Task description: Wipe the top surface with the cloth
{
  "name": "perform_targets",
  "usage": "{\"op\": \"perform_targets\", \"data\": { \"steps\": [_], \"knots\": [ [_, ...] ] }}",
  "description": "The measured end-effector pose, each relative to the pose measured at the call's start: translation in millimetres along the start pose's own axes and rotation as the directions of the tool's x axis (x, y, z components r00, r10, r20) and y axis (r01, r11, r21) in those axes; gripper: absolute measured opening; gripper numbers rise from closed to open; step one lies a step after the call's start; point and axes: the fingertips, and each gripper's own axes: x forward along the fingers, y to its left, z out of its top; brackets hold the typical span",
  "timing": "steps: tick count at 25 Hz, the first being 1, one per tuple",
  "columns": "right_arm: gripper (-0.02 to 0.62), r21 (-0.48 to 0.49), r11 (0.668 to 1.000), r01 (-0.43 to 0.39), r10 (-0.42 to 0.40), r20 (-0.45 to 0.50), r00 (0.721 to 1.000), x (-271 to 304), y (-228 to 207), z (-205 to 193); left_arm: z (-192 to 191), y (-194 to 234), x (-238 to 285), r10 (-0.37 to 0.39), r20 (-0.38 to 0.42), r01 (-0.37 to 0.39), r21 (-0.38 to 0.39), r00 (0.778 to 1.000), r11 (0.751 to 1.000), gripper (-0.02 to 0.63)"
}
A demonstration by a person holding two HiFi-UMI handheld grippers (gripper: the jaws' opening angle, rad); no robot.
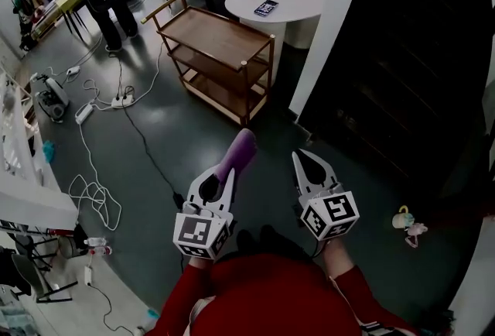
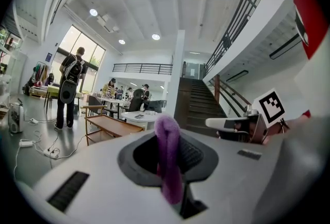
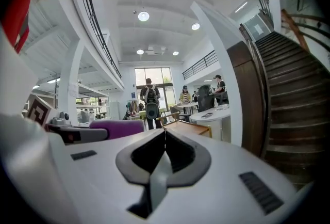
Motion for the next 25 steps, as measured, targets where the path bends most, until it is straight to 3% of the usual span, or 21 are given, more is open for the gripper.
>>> {"op": "perform_targets", "data": {
  "steps": [6, 12, 25],
  "knots": [
    [0.012, 0.032, 0.998, 0.059, -0.058, -0.031, 0.998, 6, -30, -2, 0, 4, 27, -0.019, -0.02, 0.019, -0.016, 1.0, 1.0, 0.054],
    [0.012, 0.028, 0.997, 0.076, -0.076, -0.023, 0.997, 44, -80, 0, -2, 14, 93, -0.011, -0.035, 0.01, -0.019, 0.999, 1.0, 0.054],
    [0.012, 0.037, 0.999, 0.0, 0.001, -0.037, 0.999, 132, -222, 52, 22, 30, 269, 0.128, -0.041, -0.13, -0.051, 0.991, 0.99, 0.054]
  ]
}}
